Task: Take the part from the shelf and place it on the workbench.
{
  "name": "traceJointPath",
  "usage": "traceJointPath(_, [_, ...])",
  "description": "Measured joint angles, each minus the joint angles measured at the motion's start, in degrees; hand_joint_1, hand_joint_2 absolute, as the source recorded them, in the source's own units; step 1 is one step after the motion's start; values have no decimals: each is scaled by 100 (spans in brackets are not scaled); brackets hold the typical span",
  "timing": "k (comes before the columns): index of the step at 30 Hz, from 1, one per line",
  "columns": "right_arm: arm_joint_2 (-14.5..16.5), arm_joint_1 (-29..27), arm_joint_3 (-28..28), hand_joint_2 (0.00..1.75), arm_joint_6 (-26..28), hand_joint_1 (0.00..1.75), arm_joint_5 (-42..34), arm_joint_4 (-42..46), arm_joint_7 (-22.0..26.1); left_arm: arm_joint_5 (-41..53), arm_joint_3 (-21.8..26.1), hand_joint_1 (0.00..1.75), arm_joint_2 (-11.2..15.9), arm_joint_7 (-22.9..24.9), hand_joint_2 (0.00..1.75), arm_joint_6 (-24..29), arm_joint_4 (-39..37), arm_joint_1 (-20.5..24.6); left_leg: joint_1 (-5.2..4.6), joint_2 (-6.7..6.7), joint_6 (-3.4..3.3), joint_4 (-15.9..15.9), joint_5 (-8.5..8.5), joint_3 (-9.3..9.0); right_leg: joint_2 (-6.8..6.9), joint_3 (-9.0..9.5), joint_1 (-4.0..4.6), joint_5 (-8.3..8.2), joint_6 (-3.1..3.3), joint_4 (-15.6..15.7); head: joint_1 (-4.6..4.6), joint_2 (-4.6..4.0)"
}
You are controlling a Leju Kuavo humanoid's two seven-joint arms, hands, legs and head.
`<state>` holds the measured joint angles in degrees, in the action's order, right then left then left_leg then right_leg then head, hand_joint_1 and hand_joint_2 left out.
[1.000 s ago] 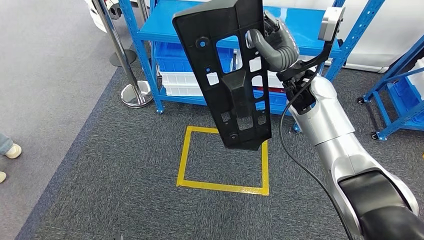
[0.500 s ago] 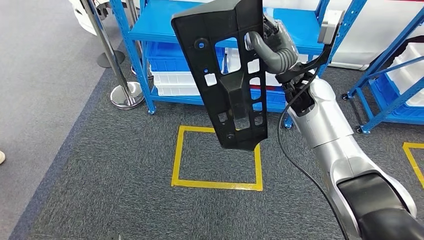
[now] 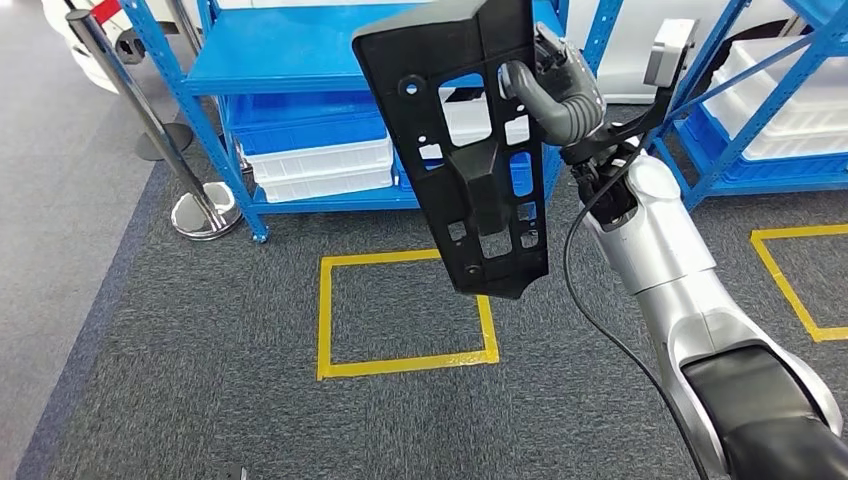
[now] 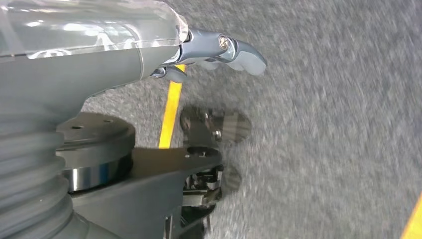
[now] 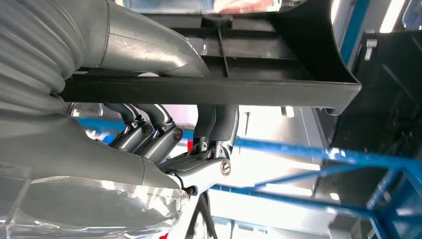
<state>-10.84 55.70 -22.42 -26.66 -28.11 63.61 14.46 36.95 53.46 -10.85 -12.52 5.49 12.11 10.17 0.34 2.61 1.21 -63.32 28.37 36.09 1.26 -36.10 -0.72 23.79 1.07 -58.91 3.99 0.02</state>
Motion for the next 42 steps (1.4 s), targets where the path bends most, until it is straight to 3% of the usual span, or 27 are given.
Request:
traceJointPath(2, [2,-7,-8,175,-5,175,0,3,-1,1,0,0,0,0,175,-2,0,-16,11,-178,18,-780,386,317,-141,-33,5,-26,38,-2,1,-1])
traceJointPath(3, [2,-14,-13,175,-8,175,0,3,-2,2,0,0,1,0,175,-2,0,-23,12,-198,19,-1089,487,447,-223,-47,9,-37,45,-6,1,-1])
traceJointPath(4, [2,-20,-15,175,-8,175,0,3,-4,3,0,0,1,0,175,-2,0,-25,12,-205,13,-1201,477,489,-306,-55,12,-46,44,-10,1,-1])
traceJointPath(5, [1,-23,-14,175,-7,175,0,4,-5,4,0,0,1,0,175,-2,0,-24,12,-215,-2,-1086,359,426,-390,-59,13,-54,37,-16,1,0])
traceJointPath(6, [-1,-23,-11,175,-6,175,0,8,-5,5,0,0,1,0,175,-2,0,-22,12,-264,-28,-754,155,262,-475,-58,13,-61,28,-22,1,0])
traceJointPath(8, [-2,-12,-3,175,-5,175,0,17,-8,8,0,0,6,0,175,-3,0,-18,21,-496,-90,33,-172,-110,-624,-72,9,-80,-5,-37,-1,0])
traceJointPath(10, [-11,-4,5,175,-3,175,-1,25,-18,10,-3,0,11,1,175,-5,0,-12,16,-640,-123,403,-241,-276,-754,-126,-15,-121,-75,-40,-1,0])
traceJointPath(12, [-56,-9,21,175,5,175,-2,28,-28,12,-10,0,10,1,175,-9,0,2,17,-550,-154,476,-266,-300,-871,-172,-41,-170,-165,-17,-1,-1])
traceJointPath(13, [-84,-10,35,175,9,175,-4,28,-31,13,-16,0,7,-1,175,-11,0,9,25,-486,-184,519,-298,-309,-832,-193,-38,-159,-199,-30,-3,-1])
traceJointPath(15, [-126,2,62,175,10,175,-7,29,-31,14,-31,0,1,-4,175,-15,0,17,50,-348,-247,603,-362,-324,-539,-344,-17,52,-255,-333,-12,-1])
traceJointPath(17, [-143,-7,73,175,8,175,-10,27,-31,16,-39,0,1,-7,175,-18,0,10,32,-217,-273,616,-379,-307,-229,-666,-26,427,-307,-1050,-21,-1])
traceJointPath(19, [-154,-48,73,175,10,175,-11,23,-32,15,-39,0,1,-7,175,-25,0,-4,28,-69,-271,607,-378,-290,-152,-870,-54,582,-350,-1553,-22,0])
traceJointPath(20, [-160,-62,75,175,14,175,-11,22,-33,12,-39,0,1,-7,175,-29,0,-7,28,5,-265,601,-374,-286,-130,-817,-65,511,-363,-1500,-23,0])
traceJointPath(22, [-166,-52,85,175,23,175,-10,21,-33,2,-39,0,1,-7,175,-43,0,-6,23,136,-236,572,-353,-288,24,-402,-64,196,-359,-789,-24,0])
traceJointPath(24, [-166,-17,100,175,37,175,-11,23,-31,-16,-39,0,1,-8,175,-51,0,4,-14,242,-184,535,-320,-283,214,-54,-13,21,-282,-144,-22,0])
traceJointPath(25, [-167,-6,106,175,46,175,-13,23,-28,-26,-39,0,1,-9,175,-52,0,8,-33,293,-159,526,-308,-285,251,4,12,11,-234,-12,-21,0])
traceJointPath(27, [-183,0,112,175,69,175,-15,20,-25,-45,-39,0,1,-10,175,-52,0,10,-48,396,-109,531,-295,-300,132,-18,26,-1,-147,7,-19,0])
traceJointPath(28, [-191,1,116,175,79,175,-15,19,-23,-52,-39,0,1,-11,175,-52,0,12,-37,362,-74,510,-264,-299,71,-22,14,-17,-112,19,-19,0])
traceJointPath(30, [-196,15,120,175,84,175,-14,17,-17,-66,-39,0,1,-13,175,-55,0,10,-6,106,-16,210,-39,-178,-39,-28,-16,-51,-36,46,-19,0])
traceJointPath(32, [-186,20,114,175,77,175,-13,11,-11,-75,-39,0,1,-15,175,-57,0,-9,15,-157,9,-531,363,144,-156,-48,-18,-68,12,49,-19,-1])
traceJointPath(34, [-173,15,104,175,73,175,-10,-7,-10,-78,-38,0,2,-15,175,-57,0,-29,17,-208,11,-1152,577,422,-307,-72,-8,-80,26,39,-19,-1])
traceJointPath(35, [-168,13,101,175,70,175,-8,-18,-9,-83,-37,0,3,-15,175,-57,0,-33,17,-214,3,-1163,516,426,-387,-78,-5,-83,26,30,-19,0])
traceJointPath(37, [-163,17,101,175,66,175,-2,-31,-1,-94,-37,0,3,-14,175,-57,0,-33,24,-311,-30,-556,130,141,-546,-79,-6,-86,14,7,-19,0])
traceJointPath(39, [-153,39,100,175,68,175,4,-40,10,-108,-36,0,7,-12,175,-56,0,-35,48,-586,-67,176,-163,-188,-694,-103,-2,-95,-29,-22,-19,0])
traceJointPath(41, [-141,58,99,175,79,175,11,-62,15,-118,-35,0,10,-9,175,-54,0,-39,50,-717,-93,424,-195,-290,-829,-155,-24,-131,-110,-21,-19,0])
traceJointPath(42, [-139,64,103,175,85,175,15,-76,16,-122,-34,0,10,-8,175,-54,0,-38,47,-662,-113,455,-208,-301,-900,-177,-38,-158,-157,-6,-19,0])
